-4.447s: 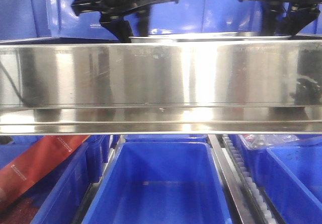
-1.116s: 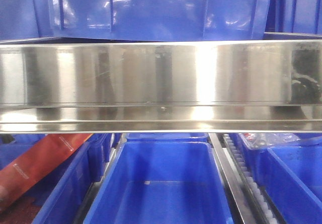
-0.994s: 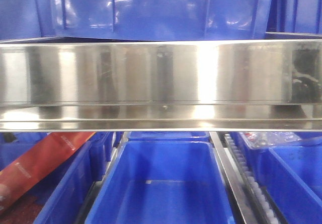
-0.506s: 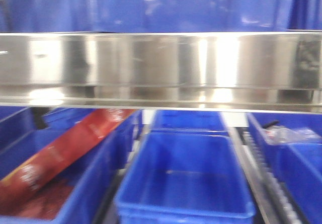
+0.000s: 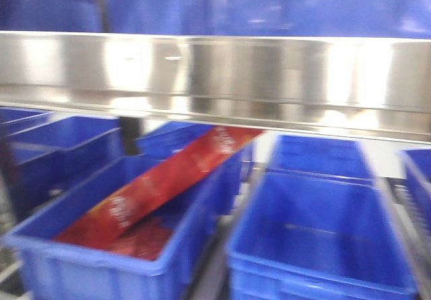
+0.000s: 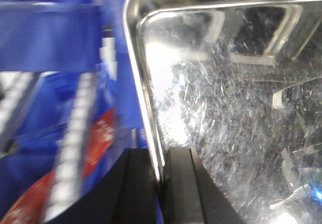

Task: Stack silver trays without gaps
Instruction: 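Hold the tray in both grippers while the base drives away from the shelf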

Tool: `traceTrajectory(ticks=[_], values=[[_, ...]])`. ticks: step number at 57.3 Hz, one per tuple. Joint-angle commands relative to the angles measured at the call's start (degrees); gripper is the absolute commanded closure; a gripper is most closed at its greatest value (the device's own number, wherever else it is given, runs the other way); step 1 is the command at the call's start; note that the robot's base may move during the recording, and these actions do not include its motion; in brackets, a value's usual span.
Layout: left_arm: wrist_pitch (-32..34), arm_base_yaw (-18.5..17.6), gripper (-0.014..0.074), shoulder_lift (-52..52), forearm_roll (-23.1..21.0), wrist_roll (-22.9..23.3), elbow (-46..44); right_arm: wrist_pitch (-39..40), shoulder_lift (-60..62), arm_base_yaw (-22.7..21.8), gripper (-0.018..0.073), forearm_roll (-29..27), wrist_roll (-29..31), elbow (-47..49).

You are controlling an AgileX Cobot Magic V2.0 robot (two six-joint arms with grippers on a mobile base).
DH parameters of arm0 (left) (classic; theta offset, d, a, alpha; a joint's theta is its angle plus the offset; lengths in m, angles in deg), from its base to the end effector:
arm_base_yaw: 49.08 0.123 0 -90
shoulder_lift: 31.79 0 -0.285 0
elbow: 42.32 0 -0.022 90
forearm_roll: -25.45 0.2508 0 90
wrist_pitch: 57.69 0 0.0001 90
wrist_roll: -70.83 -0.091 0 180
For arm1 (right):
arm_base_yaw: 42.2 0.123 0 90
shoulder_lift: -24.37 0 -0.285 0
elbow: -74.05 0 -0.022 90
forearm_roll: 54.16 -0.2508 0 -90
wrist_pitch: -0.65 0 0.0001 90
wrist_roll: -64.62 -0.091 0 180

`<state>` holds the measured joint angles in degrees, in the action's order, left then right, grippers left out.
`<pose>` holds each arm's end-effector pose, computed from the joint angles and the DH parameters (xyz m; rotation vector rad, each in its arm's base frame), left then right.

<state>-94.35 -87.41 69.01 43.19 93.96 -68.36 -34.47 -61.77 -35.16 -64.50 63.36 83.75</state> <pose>0.3034 -0.2187 0.4593 0.3732 1.8971 -0.3763 0.3004 0.0466 0.4548 -0.0231 1.9485 0.2947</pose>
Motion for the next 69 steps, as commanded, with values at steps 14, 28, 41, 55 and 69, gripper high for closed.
traceTrajectory(ticks=[14,28,41,55,69], values=[[1.68,-0.12,0.0603,-0.56,0.92,-0.89,-0.41,3.55,0.29,0.02,0.0638,0.97,0.71,0.42],[1.68,-0.12,0.0603,-0.56,0.92,-0.89,-0.41,3.55,0.29,0.02,0.0638,0.97,0.71,0.42],[1.68,-0.12,0.0603,-0.56,0.92,-0.89,-0.41,3.55,0.29,0.02,0.0638,0.97,0.71,0.42],[1.68,-0.12,0.0603,-0.56,0.92,-0.89,-0.41,3.55,0.29,0.02,0.0638,0.97,0.71,0.42],[1.68,-0.12,0.0603,-0.56,0.92,-0.89,-0.41,3.55,0.29,0.02,0.0638,0.97,0.71,0.42]])
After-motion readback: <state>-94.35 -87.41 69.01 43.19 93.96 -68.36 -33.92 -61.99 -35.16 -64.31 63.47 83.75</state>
